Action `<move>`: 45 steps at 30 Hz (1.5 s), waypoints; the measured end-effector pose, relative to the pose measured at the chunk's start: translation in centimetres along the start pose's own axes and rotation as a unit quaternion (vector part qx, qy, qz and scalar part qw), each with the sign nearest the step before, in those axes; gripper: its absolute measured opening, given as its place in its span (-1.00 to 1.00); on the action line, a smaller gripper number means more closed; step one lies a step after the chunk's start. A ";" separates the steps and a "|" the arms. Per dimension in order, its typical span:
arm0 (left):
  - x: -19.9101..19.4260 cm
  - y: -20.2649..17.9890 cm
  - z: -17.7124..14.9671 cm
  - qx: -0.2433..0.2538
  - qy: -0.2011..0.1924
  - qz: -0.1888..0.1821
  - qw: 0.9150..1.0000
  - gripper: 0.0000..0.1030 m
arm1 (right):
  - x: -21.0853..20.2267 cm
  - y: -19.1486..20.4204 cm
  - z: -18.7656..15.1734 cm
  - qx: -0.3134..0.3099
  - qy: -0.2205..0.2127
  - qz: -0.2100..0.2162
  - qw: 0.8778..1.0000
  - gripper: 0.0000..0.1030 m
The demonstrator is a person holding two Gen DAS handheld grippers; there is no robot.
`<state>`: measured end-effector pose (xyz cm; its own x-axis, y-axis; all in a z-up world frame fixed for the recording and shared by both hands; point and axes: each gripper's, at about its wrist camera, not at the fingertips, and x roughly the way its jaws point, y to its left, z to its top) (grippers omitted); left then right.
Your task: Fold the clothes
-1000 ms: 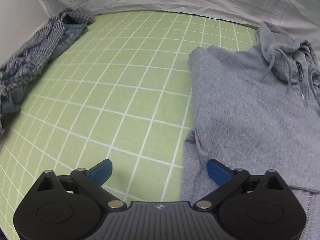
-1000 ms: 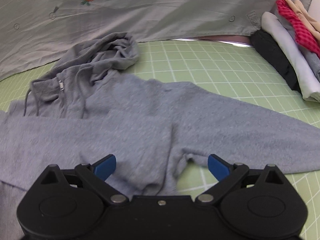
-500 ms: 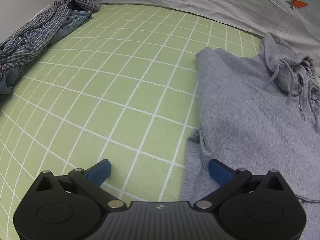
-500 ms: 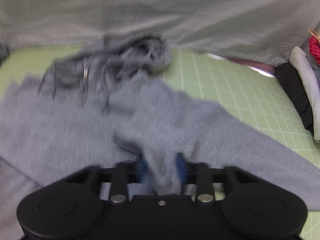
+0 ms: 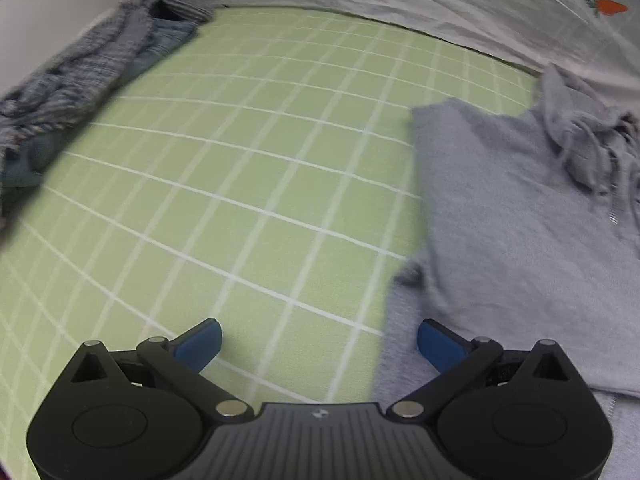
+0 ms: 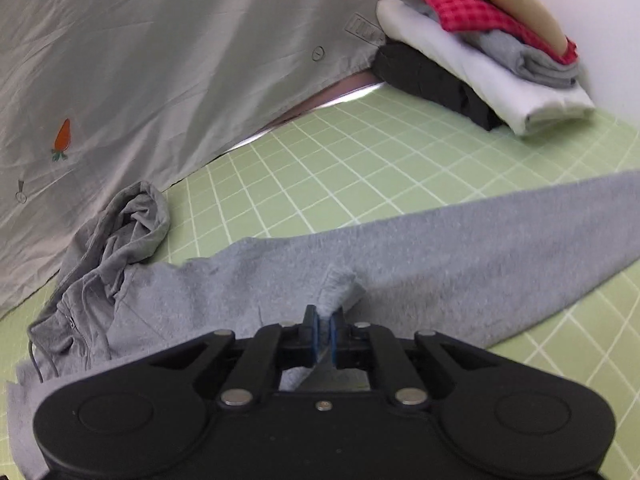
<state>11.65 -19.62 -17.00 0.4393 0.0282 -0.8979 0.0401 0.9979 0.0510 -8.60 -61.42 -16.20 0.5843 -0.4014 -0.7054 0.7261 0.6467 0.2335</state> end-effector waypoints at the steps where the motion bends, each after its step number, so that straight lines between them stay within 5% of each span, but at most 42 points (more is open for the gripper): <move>1: 0.0 0.2 0.1 0.001 -0.001 0.000 1.000 1.00 | -0.1 0.2 0.2 -0.005 -0.005 0.002 1.000 -0.89; 6: 0.5 0.2 0.3 0.021 -0.018 0.012 1.000 1.00 | -2.2 0.2 2.9 0.016 -0.061 0.031 0.998 -0.89; 9: 0.9 0.9 0.5 -0.007 -0.015 0.012 1.000 1.00 | -3.6 -0.4 4.1 0.017 -0.111 -0.002 0.994 -0.89; 15: 0.9 1.3 0.6 -0.010 -0.011 0.004 1.000 1.00 | 0.5 -4.3 1.8 0.052 -0.030 -0.073 0.996 -0.81; 19: -0.2 1.8 1.1 -0.020 -0.016 -0.020 0.999 1.00 | 0.4 -5.1 0.5 0.082 -0.014 -0.085 0.993 -0.07; 22: -0.9 1.6 2.2 -0.031 -0.032 -0.052 0.998 1.00 | 0.9 -5.8 0.2 0.095 0.002 -0.083 0.992 -0.01; 26: -0.4 -0.6 4.3 -0.019 -0.039 -0.087 0.995 0.99 | 1.5 -6.7 -0.2 0.121 0.022 -0.075 0.990 0.30; 29: 0.4 -3.1 5.5 -0.001 -0.039 -0.110 0.993 0.96 | 1.8 -6.5 -0.5 0.123 0.032 -0.074 0.989 0.31; 32: 1.1 -4.6 6.0 0.014 -0.039 -0.114 0.993 0.72 | 2.0 -6.0 -0.6 0.112 0.032 -0.078 0.990 0.31; 39: 2.7 -7.5 7.1 0.048 -0.039 -0.117 0.991 -0.61 | 2.3 -5.8 -0.4 0.099 0.033 -0.101 0.989 0.13; 42: 3.2 -8.1 7.5 0.061 -0.044 -0.118 0.990 -0.79 | 2.3 -5.7 -0.4 0.085 0.032 -0.106 0.990 -0.13; 45: 3.5 -7.9 8.1 0.058 -0.052 -0.116 0.990 -0.79 | 2.2 -5.7 -0.3 0.076 0.024 -0.106 0.991 -0.65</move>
<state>20.13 -27.84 -17.05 0.4968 -0.2124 -0.8415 0.2503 0.9635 -0.0954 -11.57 -65.78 -19.28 0.3979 -0.4829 -0.7800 0.8789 0.4444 0.1732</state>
